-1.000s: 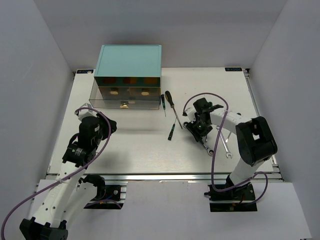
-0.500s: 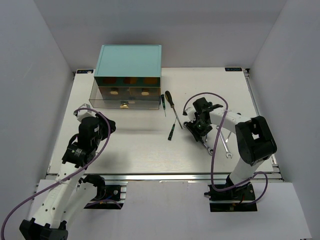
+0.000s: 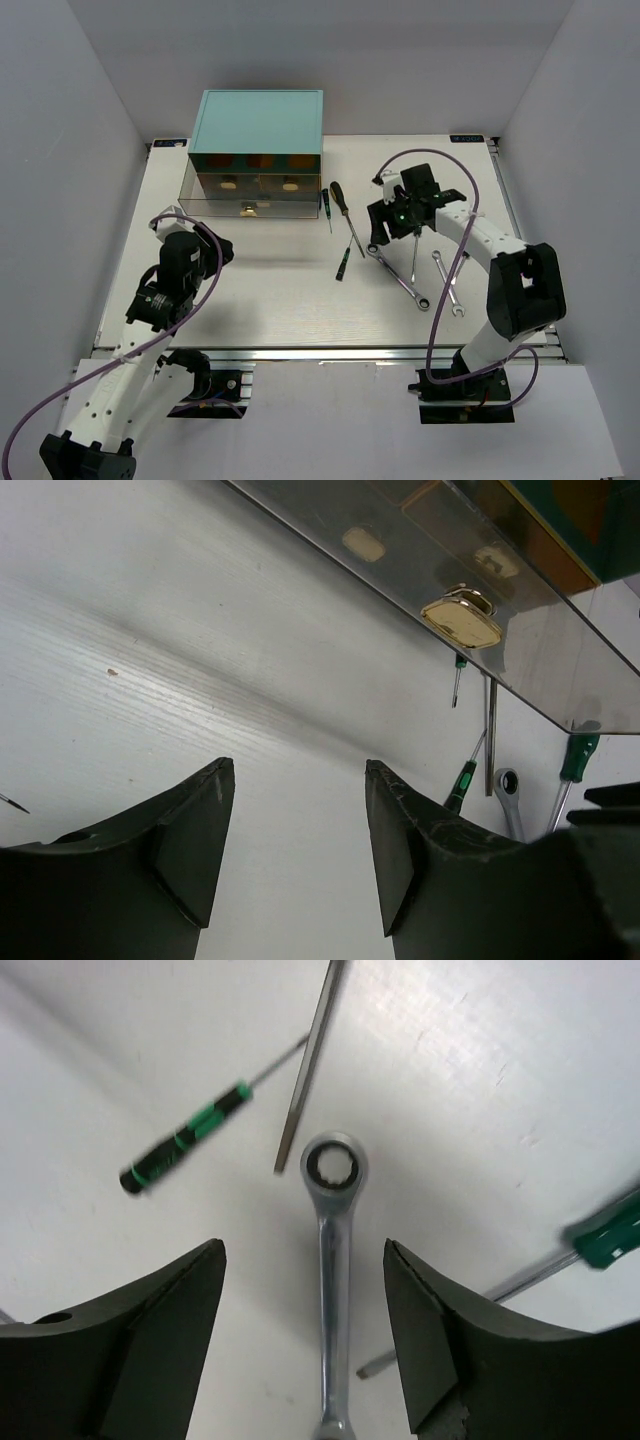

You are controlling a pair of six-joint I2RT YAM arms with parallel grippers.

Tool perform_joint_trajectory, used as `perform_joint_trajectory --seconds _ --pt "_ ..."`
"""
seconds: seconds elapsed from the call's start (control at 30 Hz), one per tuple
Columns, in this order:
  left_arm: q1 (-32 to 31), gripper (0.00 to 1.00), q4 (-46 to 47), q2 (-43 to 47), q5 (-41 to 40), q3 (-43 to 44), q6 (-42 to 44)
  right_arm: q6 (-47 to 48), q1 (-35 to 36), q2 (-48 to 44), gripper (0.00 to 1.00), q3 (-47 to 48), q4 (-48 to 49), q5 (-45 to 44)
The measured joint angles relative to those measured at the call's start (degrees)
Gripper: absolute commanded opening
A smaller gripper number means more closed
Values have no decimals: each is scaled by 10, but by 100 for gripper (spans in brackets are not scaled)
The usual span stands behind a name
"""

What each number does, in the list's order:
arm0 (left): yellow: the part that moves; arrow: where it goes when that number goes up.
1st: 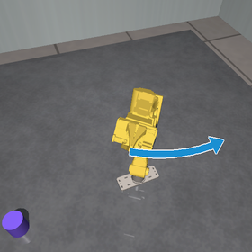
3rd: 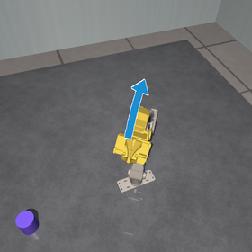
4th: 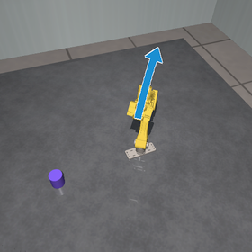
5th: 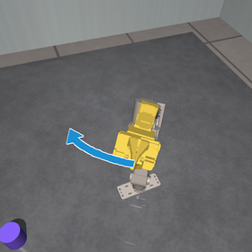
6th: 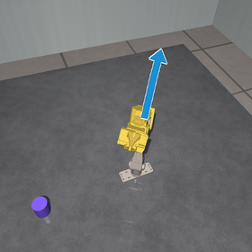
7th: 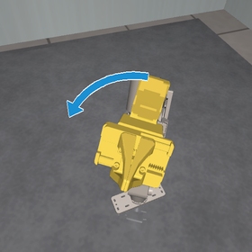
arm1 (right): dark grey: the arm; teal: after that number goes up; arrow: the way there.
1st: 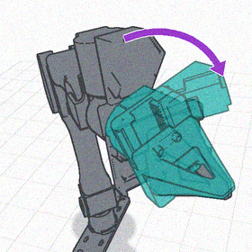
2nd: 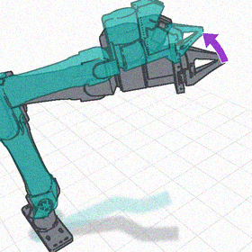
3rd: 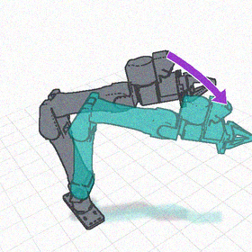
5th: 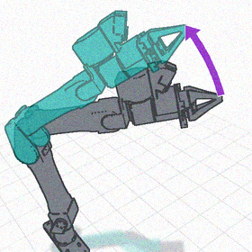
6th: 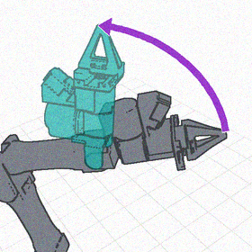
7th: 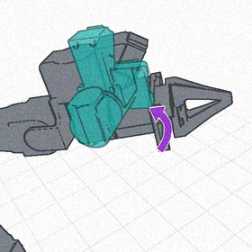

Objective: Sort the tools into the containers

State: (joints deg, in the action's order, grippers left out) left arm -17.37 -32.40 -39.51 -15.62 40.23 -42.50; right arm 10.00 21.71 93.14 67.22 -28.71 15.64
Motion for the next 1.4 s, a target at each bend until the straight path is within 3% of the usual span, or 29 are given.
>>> perform_joint_trajectory --seconds 0.17,0.47,1.0,1.3,1.4 --pt "0 65 3 -6 2 0 0 -73 1 53 70 60 64 -2" --pt "0 65 -5 9 2 -5 -17 -130 31 306 65 301 83 -53" --pt "0 65 -31 21 0 -5 -41 -117 49 344 56 304 77 -131" --pt "0 65 -32 15 0 -5 -41 -101 85 345 30 301 76 -185" --pt "0 65 -32 19 0 -5 -41 -97 85 343 14 295 81 -190"
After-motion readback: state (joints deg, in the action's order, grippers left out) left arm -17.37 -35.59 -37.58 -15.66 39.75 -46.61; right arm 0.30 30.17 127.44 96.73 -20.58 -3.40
